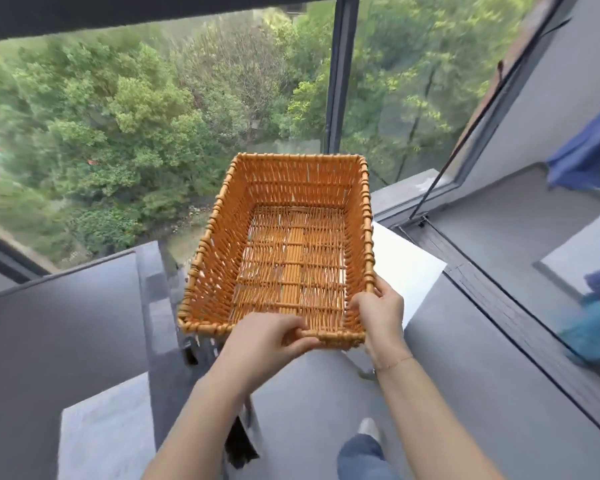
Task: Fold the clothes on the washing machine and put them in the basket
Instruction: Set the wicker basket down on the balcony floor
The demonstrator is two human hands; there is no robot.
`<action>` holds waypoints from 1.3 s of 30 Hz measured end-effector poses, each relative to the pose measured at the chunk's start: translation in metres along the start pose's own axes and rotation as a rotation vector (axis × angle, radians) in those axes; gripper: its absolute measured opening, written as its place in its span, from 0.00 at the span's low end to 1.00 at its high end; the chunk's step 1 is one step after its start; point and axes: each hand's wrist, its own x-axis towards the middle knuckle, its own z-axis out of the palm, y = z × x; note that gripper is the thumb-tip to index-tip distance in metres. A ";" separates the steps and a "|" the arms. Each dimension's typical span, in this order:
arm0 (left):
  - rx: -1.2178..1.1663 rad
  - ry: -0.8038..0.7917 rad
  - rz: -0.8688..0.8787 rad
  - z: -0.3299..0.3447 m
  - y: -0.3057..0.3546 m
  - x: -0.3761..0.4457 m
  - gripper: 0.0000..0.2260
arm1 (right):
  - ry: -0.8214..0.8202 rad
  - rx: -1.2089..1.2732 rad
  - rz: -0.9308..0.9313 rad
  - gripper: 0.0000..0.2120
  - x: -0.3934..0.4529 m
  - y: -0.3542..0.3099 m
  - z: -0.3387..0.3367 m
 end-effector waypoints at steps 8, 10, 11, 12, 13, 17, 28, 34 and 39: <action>0.060 -0.161 0.090 0.078 0.074 0.170 0.16 | 0.182 0.038 0.103 0.17 0.150 0.002 -0.105; 0.039 -0.224 0.077 0.101 0.082 0.201 0.15 | 0.232 0.028 0.134 0.17 0.180 0.016 -0.121; 0.034 -0.261 0.068 0.115 0.084 0.217 0.14 | 0.260 0.029 0.152 0.18 0.195 0.023 -0.127; 0.034 -0.294 0.061 0.129 0.086 0.234 0.14 | 0.286 0.028 0.173 0.18 0.213 0.034 -0.133; 0.039 -0.330 0.049 0.142 0.086 0.249 0.14 | 0.314 0.013 0.198 0.17 0.229 0.044 -0.135; 0.106 -0.435 0.005 0.185 0.072 0.296 0.14 | 0.397 -0.004 0.291 0.20 0.277 0.080 -0.129; 0.164 -0.601 -0.134 0.292 0.035 0.342 0.14 | 0.434 -0.012 0.354 0.20 0.345 0.174 -0.120; 0.130 -0.698 -0.228 0.331 0.023 0.326 0.14 | 0.291 -0.067 0.517 0.22 0.350 0.214 -0.119; 0.116 -0.671 -0.221 0.336 0.018 0.317 0.14 | 0.239 -0.099 0.545 0.19 0.352 0.221 -0.123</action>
